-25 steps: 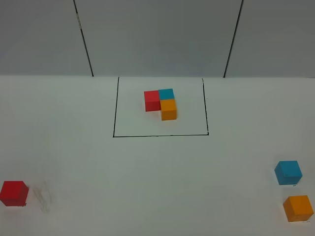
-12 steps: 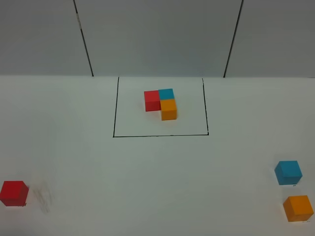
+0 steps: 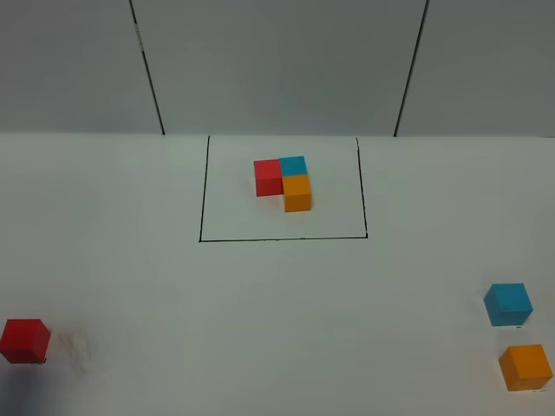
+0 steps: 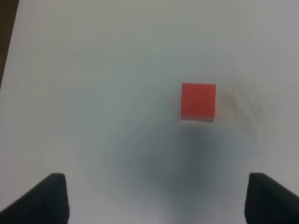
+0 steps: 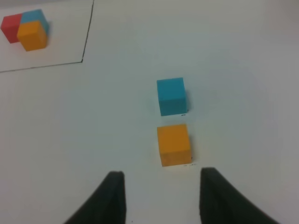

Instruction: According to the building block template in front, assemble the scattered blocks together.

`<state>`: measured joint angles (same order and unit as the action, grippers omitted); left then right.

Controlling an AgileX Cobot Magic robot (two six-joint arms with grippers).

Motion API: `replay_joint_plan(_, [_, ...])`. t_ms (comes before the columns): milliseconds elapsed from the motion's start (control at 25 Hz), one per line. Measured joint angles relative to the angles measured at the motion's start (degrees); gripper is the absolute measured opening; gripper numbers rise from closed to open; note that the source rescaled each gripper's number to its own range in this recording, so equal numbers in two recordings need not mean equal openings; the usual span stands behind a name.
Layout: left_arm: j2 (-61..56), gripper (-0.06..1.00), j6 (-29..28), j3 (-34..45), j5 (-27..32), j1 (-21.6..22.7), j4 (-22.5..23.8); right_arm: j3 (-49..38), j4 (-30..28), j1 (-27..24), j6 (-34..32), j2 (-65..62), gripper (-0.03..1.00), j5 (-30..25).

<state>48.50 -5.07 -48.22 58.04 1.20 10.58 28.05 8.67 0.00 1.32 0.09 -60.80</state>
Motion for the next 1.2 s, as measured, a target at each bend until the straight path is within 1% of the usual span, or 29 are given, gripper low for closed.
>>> replay_joint_plan(200, [6.7,1.0,-0.4,0.0,-0.6,0.0,-0.2,0.0,0.0,0.0,0.0,0.0,0.0,0.0])
replay_joint_plan(480, [12.1,1.0,-1.3,0.0,-4.9,0.0,-0.3,0.0,0.0,0.0,0.0,0.0,0.0,0.0])
replay_joint_plan(640, [16.8,1.0,-1.4,0.0,-5.6,0.0,-0.3,0.0,0.0,0.0,0.0,0.0,0.0,0.0])
replay_joint_plan(960, [26.6,1.0,-3.8,0.0,-11.4,0.0,-0.4,0.0,0.0,0.0,0.0,0.0,0.0,0.0])
replay_joint_plan(1200, [33.5,1.0,-4.1,0.0,-15.4,0.0,-0.4,0.0,0.0,0.0,0.0,0.0,0.0,0.0])
